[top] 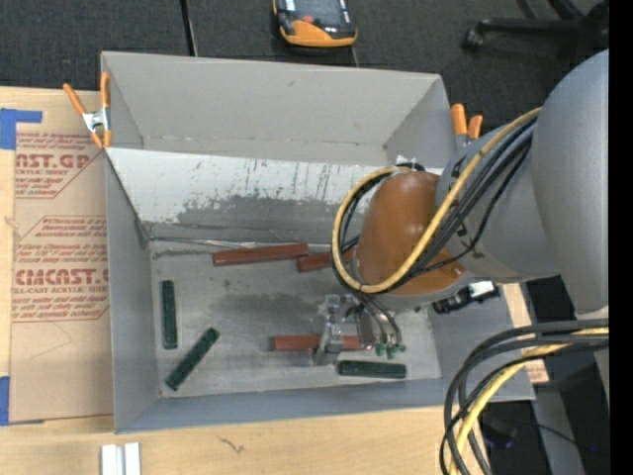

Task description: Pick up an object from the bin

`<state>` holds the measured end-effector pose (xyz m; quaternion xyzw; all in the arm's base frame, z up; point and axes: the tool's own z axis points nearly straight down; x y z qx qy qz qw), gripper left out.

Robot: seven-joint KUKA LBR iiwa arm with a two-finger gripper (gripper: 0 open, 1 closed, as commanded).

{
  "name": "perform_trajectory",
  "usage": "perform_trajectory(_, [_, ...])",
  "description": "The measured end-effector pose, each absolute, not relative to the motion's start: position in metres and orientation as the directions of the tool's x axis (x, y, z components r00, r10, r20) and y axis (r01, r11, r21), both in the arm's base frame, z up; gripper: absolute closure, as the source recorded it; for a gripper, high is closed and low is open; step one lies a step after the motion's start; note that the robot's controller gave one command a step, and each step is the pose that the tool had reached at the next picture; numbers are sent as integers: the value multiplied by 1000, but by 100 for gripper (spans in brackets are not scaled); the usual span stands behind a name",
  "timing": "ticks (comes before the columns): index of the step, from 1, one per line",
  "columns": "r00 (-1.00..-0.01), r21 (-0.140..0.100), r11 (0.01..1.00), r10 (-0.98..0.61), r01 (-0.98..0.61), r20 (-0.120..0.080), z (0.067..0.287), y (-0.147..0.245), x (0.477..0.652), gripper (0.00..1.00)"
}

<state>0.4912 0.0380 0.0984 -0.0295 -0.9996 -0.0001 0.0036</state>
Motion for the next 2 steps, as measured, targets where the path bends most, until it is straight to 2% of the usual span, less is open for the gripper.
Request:
perform_trajectory(1, [-998,0,998,59,59,5,120,38,491,100])
perform_trajectory(2, [-998,2,998,59,59,-4,132,38,493,100])
